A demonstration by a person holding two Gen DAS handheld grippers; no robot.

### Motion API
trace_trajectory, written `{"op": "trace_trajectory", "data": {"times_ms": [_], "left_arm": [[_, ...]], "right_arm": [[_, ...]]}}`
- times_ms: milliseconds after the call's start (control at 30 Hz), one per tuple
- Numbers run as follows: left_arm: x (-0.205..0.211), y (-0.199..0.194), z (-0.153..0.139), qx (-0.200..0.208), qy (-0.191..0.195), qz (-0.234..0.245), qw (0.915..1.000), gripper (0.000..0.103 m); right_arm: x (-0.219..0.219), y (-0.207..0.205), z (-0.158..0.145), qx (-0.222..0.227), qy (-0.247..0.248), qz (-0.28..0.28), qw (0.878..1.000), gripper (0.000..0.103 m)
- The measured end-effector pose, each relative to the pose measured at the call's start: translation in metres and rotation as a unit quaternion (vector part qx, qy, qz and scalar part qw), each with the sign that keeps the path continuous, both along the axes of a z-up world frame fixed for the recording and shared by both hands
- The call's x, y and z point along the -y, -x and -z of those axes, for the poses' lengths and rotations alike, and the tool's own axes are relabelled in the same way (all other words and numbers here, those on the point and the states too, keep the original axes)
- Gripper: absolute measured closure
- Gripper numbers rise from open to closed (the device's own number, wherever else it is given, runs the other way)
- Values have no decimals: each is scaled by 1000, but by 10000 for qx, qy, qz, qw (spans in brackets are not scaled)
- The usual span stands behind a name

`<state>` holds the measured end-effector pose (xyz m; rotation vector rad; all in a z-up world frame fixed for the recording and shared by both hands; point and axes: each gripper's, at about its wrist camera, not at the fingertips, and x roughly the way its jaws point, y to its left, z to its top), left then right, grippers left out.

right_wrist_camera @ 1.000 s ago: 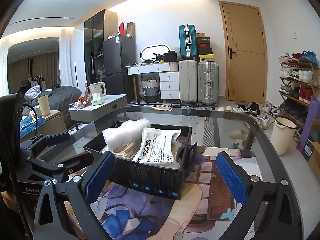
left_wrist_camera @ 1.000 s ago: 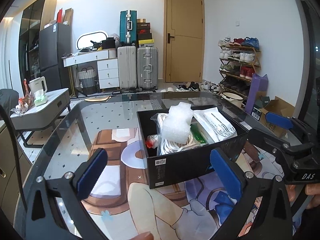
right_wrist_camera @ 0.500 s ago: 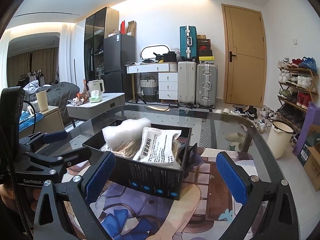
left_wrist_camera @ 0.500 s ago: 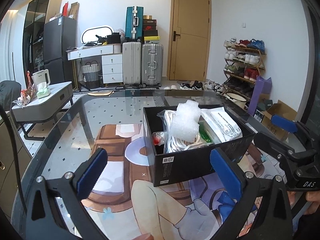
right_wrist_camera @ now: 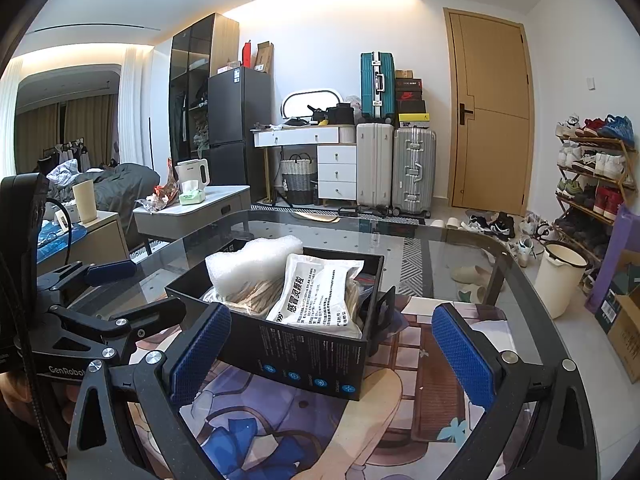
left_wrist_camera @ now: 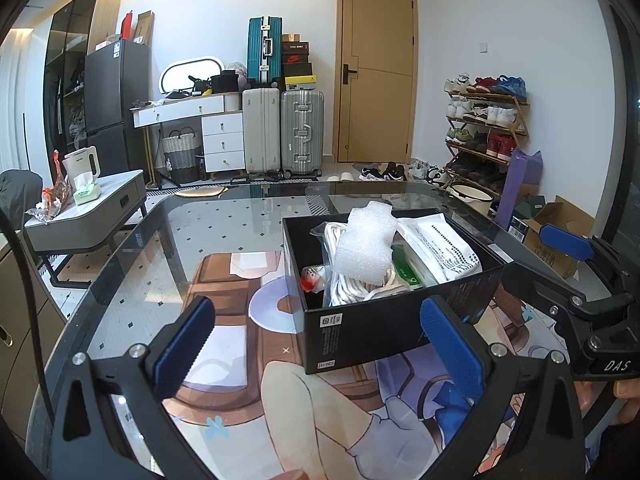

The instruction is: Organize soft objects

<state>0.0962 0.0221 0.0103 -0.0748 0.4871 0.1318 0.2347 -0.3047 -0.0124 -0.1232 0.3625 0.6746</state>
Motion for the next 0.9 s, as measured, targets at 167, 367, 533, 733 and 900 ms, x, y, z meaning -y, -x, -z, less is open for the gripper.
{"op": "trace_trajectory", "data": {"times_ms": [167, 367, 533, 733, 900], "left_arm": [[1, 1, 0, 2, -1, 1, 10000, 0], [1, 1, 0, 1, 0, -2, 10000, 0], [1, 1, 0, 0, 1, 5, 10000, 0], [1, 0, -3, -24, 18, 8, 10000, 0], [1, 0, -3, -24, 16, 8, 10000, 0]], "right_arm": [[0, 0, 0, 3, 5, 0, 10000, 1], [0, 1, 0, 4, 1, -1, 10000, 1], [-1, 0, 0, -1, -9, 9, 10000, 1], [-1, 1, 0, 10, 3, 6, 10000, 1], [-1, 0, 0, 0, 1, 6, 10000, 1]]}}
